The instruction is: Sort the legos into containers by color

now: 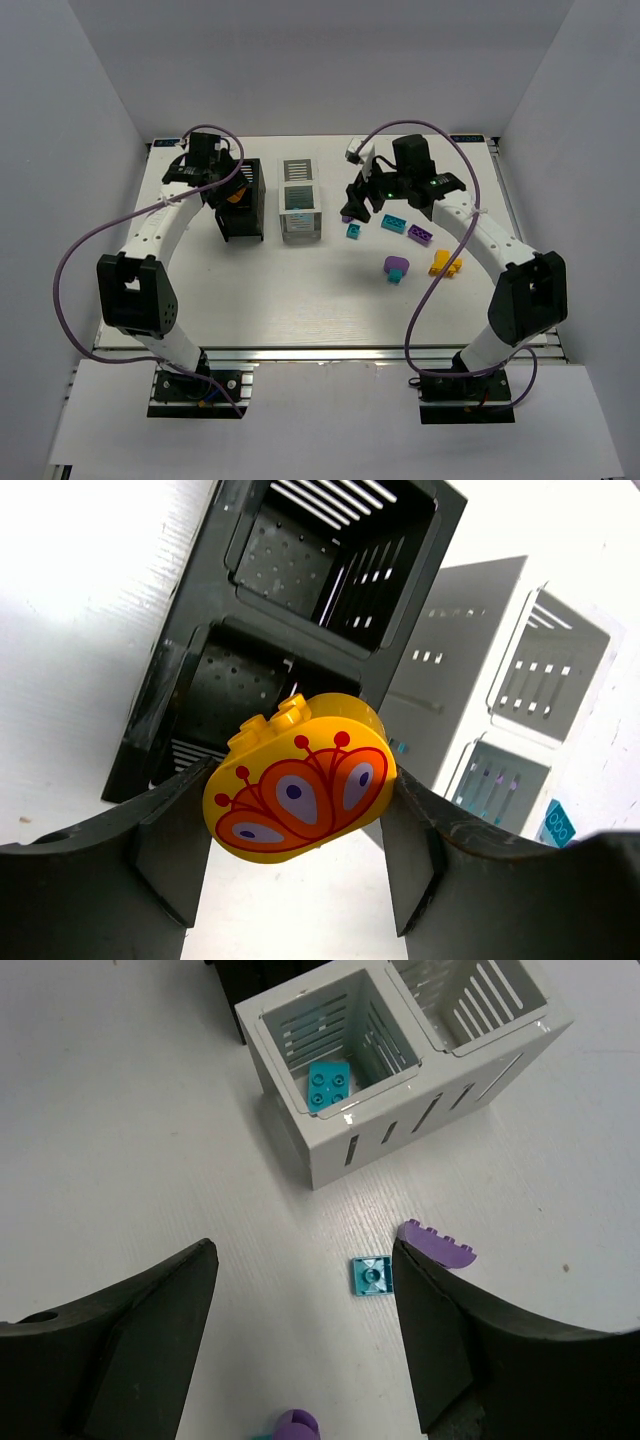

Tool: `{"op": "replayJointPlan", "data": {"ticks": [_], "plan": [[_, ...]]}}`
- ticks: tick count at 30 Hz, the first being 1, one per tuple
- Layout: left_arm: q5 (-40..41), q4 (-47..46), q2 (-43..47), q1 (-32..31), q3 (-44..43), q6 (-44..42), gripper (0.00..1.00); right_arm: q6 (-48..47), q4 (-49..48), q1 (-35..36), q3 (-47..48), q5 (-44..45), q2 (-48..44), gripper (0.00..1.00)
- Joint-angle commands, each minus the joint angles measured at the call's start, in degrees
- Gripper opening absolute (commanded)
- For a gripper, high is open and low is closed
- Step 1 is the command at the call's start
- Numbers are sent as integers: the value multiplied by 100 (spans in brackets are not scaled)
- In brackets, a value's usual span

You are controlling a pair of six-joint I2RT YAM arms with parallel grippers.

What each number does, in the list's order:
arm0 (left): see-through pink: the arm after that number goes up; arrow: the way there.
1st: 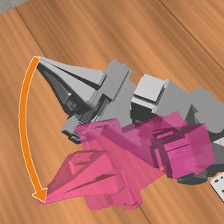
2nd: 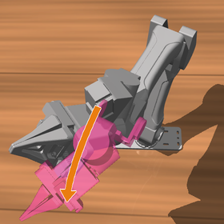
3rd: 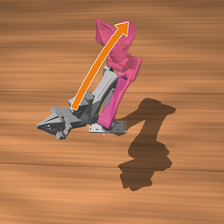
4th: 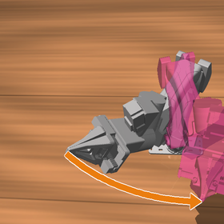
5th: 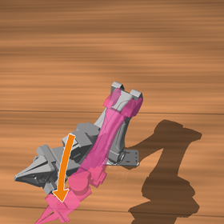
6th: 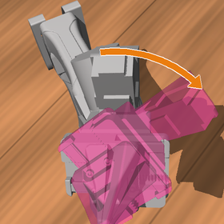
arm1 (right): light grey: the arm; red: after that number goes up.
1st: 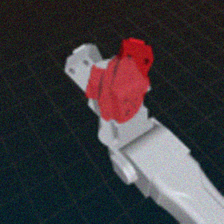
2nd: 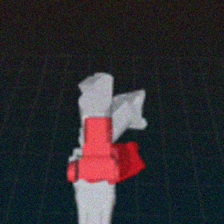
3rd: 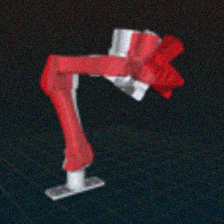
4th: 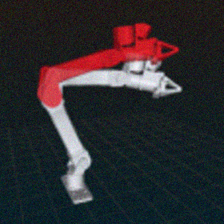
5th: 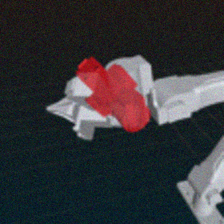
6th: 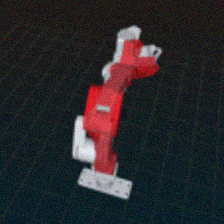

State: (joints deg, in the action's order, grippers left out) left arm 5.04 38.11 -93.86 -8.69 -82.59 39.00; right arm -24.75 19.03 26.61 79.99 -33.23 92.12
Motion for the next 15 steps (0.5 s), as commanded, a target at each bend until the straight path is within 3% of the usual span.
{"op": "replayJointPlan", "data": {"ticks": [1,5,15], "plan": [[103,-295,18,34,-135,-77,27,128,-250,19,-79,-201,-326,76],[85,-383,-79,34,-126,-77,41,190,-277,-7,-176,-236,-396,78],[111,-365,8,34,-240,-68,57,155,-207,-60,-291,-262,-546,84]]}}
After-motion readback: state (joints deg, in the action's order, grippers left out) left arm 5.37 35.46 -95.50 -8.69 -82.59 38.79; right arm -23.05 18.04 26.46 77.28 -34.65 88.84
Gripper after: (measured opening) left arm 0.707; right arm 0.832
